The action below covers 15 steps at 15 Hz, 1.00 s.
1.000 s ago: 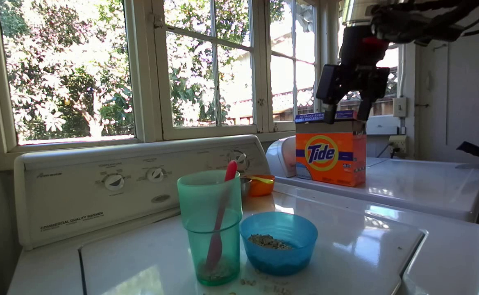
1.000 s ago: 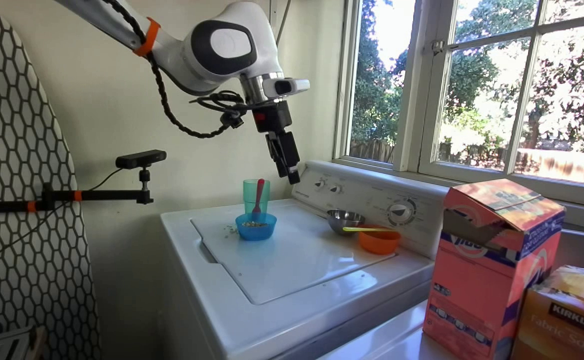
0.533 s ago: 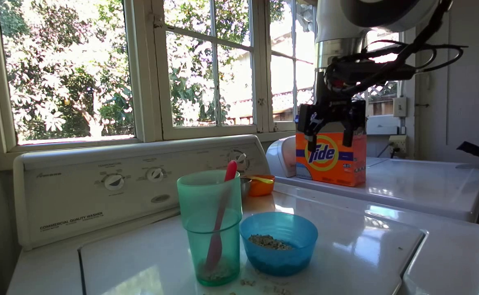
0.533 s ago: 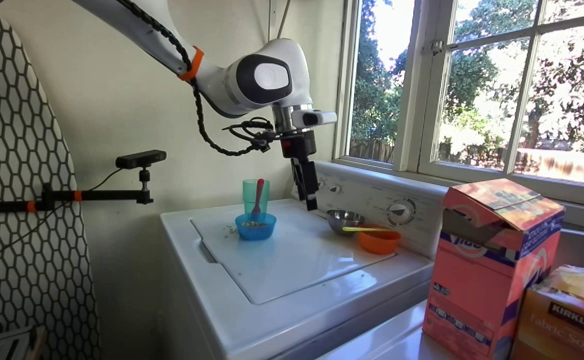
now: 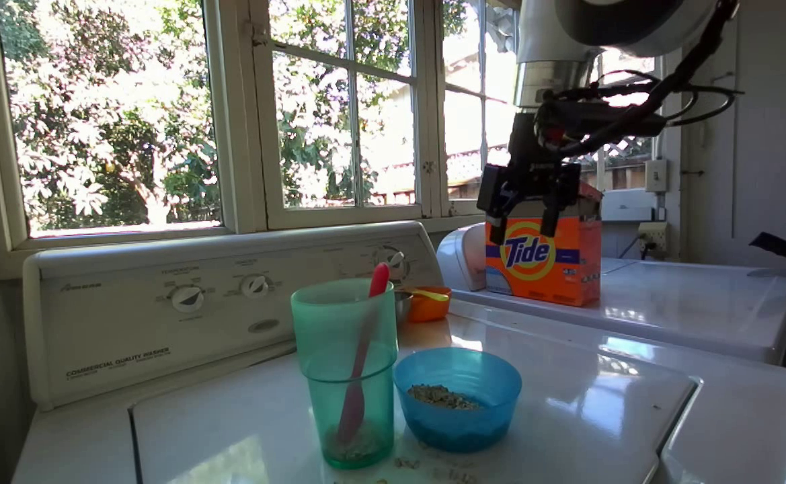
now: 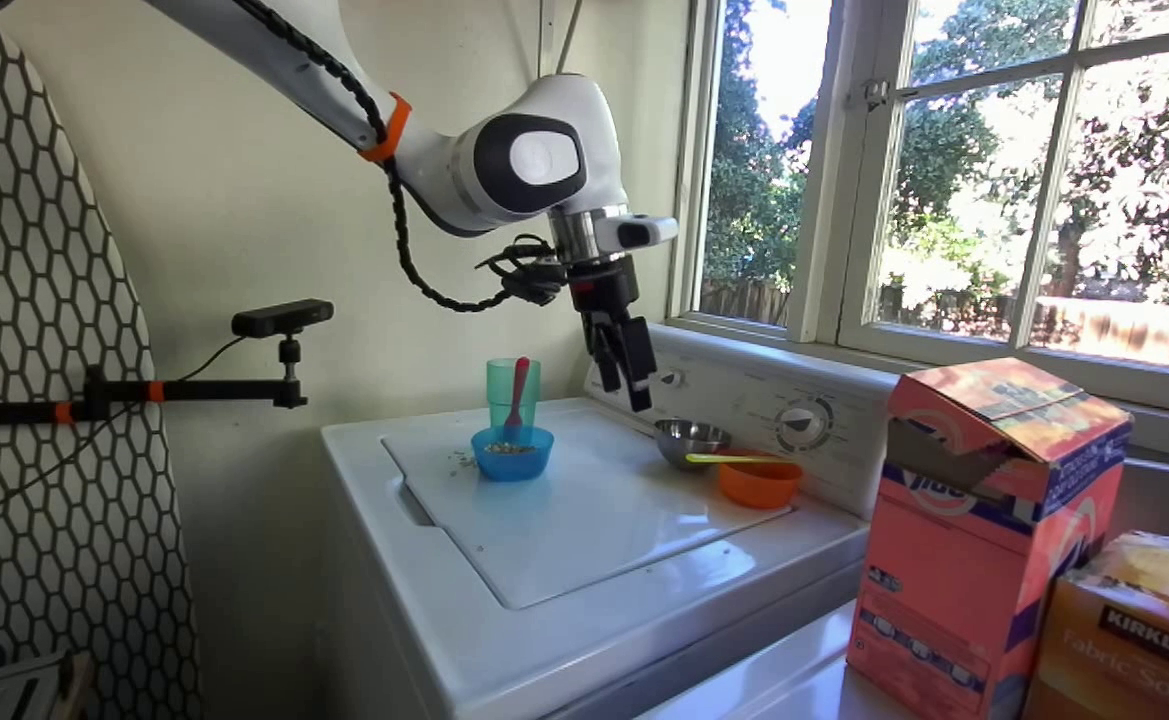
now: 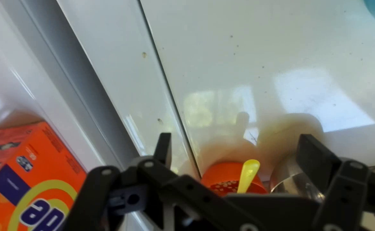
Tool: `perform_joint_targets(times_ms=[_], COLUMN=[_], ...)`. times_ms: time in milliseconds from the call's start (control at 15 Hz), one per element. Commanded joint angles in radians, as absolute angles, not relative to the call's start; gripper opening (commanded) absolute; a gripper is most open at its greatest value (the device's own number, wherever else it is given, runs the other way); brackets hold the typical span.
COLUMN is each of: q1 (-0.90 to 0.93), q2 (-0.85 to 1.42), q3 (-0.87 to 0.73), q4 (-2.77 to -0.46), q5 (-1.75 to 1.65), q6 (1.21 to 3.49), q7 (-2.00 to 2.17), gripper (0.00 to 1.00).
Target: Put the knife in the green cup, stack the bowls, and then move them to the next washing machine
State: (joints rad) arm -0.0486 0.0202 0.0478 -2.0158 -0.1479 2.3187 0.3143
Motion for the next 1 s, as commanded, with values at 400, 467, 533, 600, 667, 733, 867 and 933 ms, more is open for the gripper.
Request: perform_joint_targets(times_ms=[400,467,533,600,667,733,867,933], q1=[0.013,0.026,0.038,0.045,0.055,0.064,0.087,0.099], q2=[0.333,0.355,0.377,0.398,0.414,0.428,0.457,0.471], q3=[-0.03,-0.041,-0.052,-0.056,-0.06,-0.063,-0.076,-0.085], q4=[-1.714,-1.68,-1.647,-1.616,-1.592,-1.567,-1.523,-1.508], q5=[-0.158,-0.167,-0.169,-0.153,-0.138,-0.126,-0.126,-0.139], q6=[2.269,2.24,2.206,2.169,2.142,2.116,2.091,2.099], q7=[0.275,0.334,0.385,0.427,0.477,0.527,0.639,0.692], gripper=[1.0,1.0,1.0,1.0,1.0,1.0,1.0,1.0])
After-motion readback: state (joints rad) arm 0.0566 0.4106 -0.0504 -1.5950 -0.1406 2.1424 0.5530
